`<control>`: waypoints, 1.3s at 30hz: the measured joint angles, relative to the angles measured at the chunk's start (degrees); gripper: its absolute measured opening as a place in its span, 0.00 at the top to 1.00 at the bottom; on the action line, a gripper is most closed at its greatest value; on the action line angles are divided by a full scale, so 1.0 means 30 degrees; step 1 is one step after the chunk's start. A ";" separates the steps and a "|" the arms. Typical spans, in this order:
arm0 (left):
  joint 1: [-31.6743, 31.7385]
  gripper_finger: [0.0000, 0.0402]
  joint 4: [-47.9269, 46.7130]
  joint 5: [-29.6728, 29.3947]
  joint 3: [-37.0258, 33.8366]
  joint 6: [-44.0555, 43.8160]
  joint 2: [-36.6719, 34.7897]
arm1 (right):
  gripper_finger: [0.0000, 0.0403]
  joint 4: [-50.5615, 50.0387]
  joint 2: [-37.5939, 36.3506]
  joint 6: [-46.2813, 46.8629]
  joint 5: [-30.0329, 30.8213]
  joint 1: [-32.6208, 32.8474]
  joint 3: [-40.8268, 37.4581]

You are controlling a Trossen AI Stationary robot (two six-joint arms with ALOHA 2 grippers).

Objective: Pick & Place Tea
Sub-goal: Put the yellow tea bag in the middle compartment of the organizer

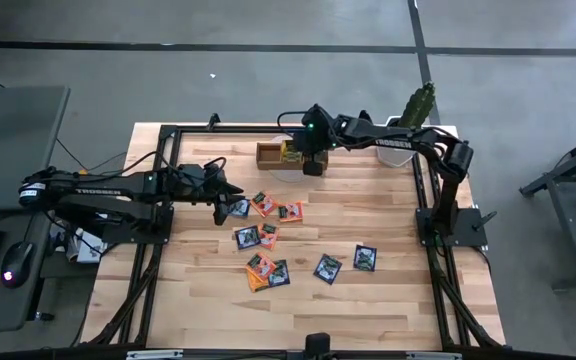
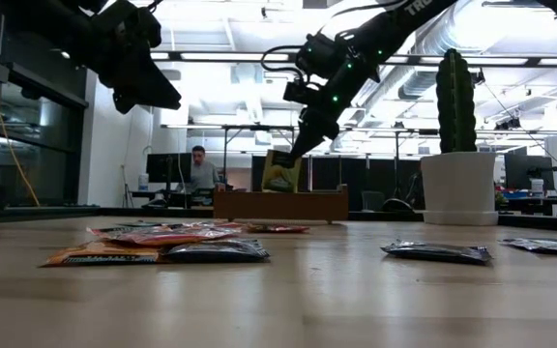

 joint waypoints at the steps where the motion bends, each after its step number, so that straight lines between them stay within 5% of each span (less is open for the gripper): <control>1: 0.0000 0.75 0.0000 -0.0002 0.0000 -0.0007 0.0000 | 1.00 -0.0016 0.0000 0.0080 -0.0046 0.0000 0.0000; 29: 0.0000 0.75 -0.0056 -0.0056 0.0015 -0.0066 -0.0007 | 1.00 -0.1019 0.0546 0.1402 -0.0838 -0.0386 0.0000; 39: 0.0000 0.75 -0.0164 -0.0216 0.0015 -0.0120 -0.0007 | 0.83 -0.0962 0.0546 0.1807 -0.0923 -0.0372 0.0000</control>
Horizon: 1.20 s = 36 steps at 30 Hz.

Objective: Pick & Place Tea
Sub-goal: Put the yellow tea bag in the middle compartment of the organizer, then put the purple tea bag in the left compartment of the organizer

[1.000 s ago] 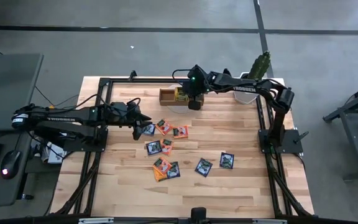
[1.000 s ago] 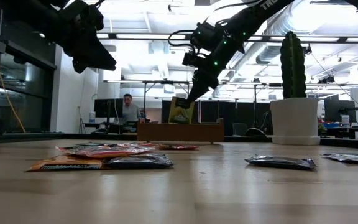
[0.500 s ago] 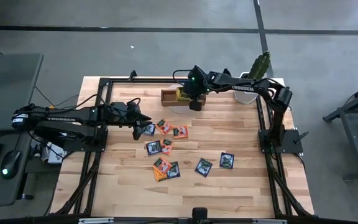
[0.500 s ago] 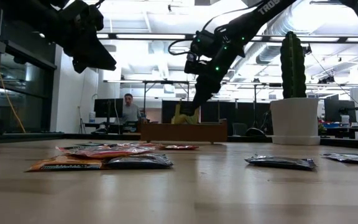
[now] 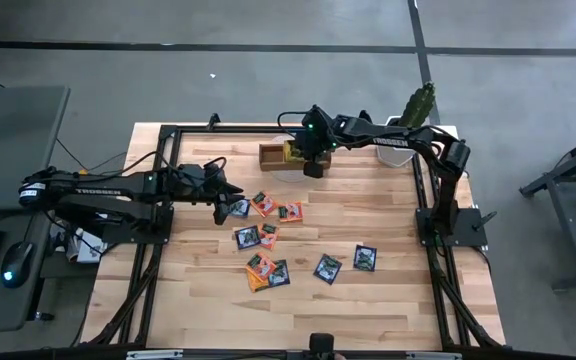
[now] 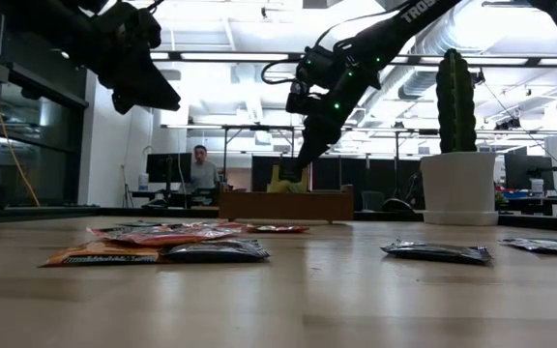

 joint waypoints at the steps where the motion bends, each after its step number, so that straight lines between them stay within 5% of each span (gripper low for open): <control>1: 0.0000 0.75 0.0004 -0.0007 0.0000 -0.0011 0.0000 | 0.80 0.0000 0.0000 0.0066 0.0000 0.0000 0.0000; 8: 0.0000 0.75 -0.0545 -0.0645 0.0000 -0.0479 0.0000 | 0.61 -0.0029 -0.0288 0.0400 -0.0009 0.0016 0.0000; 14: 0.0007 0.75 -0.2333 -0.1126 0.0000 -0.1746 0.0000 | 0.58 0.0021 -0.1871 0.1054 0.0523 0.0250 0.0000; 21: 0.0007 0.75 -0.6555 -0.1506 -0.0015 -0.5272 0.0720 | 0.69 0.0311 -0.3169 0.5514 -0.2761 0.1410 0.0073; 27: 0.0007 0.75 -0.8166 -0.1704 -0.0015 -0.6532 0.0976 | 0.97 0.1393 -0.2628 0.5929 -0.2256 0.4038 0.0066; 36: 0.0007 0.75 -0.9292 -0.1787 -0.1289 -0.6201 0.0925 | 0.99 0.4698 0.0419 0.8983 -0.1122 0.6479 0.0020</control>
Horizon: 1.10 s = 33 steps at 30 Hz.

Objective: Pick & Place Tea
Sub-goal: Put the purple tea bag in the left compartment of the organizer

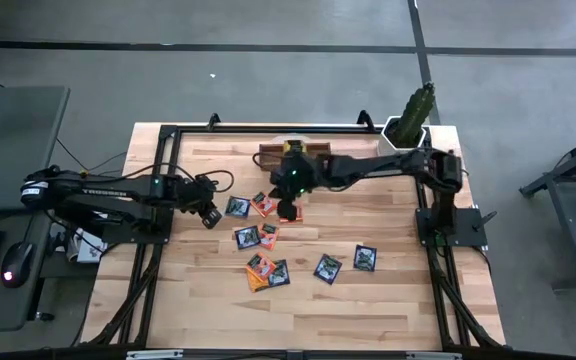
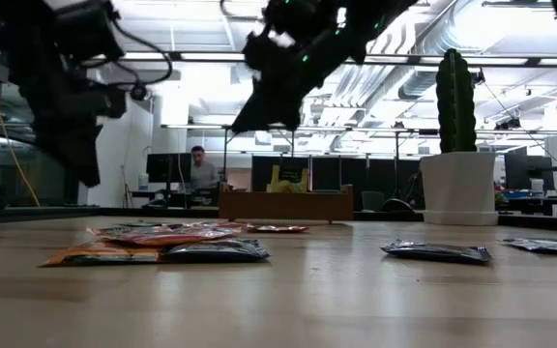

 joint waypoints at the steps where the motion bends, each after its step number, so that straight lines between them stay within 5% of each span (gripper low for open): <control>1: 0.0004 0.75 0.0666 0.0318 -0.0550 -0.0036 -0.0024 | 1.00 0.0303 0.0349 0.0528 -0.0009 0.0069 -0.0020; 9: 0.0000 0.75 0.6025 0.2013 -0.3712 -0.0149 0.0036 | 1.00 0.2947 0.1934 0.4075 -0.0244 0.0301 0.0260; 24: 0.0000 0.75 0.5807 0.2162 -0.4139 0.1453 0.0014 | 1.00 -0.2358 0.8467 0.4389 -0.0675 0.1015 0.9030; 33: 0.0000 0.75 0.6046 0.2119 -0.4139 0.1867 0.0014 | 1.00 -0.2035 0.9256 0.4524 -0.0889 0.0826 0.9042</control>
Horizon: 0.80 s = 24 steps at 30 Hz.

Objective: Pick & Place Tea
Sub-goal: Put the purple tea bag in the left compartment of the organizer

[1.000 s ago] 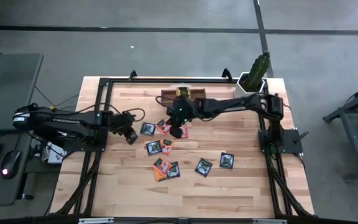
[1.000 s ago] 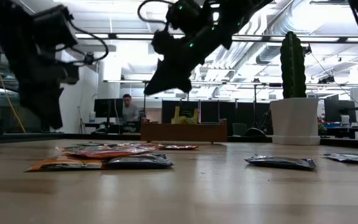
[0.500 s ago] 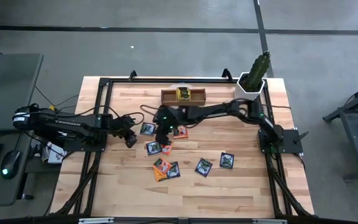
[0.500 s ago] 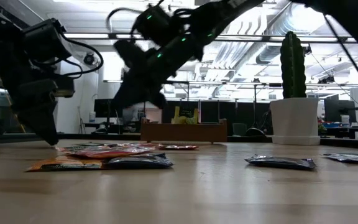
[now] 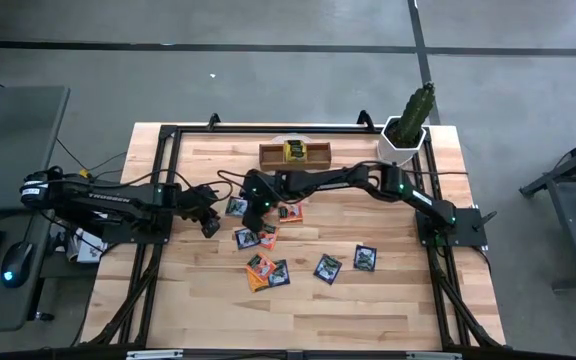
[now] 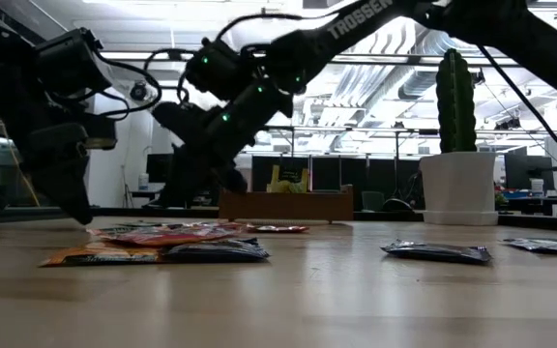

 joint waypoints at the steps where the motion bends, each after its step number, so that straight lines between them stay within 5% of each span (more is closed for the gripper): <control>1: 0.0000 0.75 0.0008 -0.0001 0.0000 0.0030 0.0000 | 1.00 0.0425 0.0000 0.0001 0.0014 -0.0044 -0.0315; 24: 0.0000 0.75 -0.0014 -0.0248 0.0000 0.0497 0.0000 | 1.00 0.1760 0.0508 -0.6081 0.2021 0.0119 -0.0705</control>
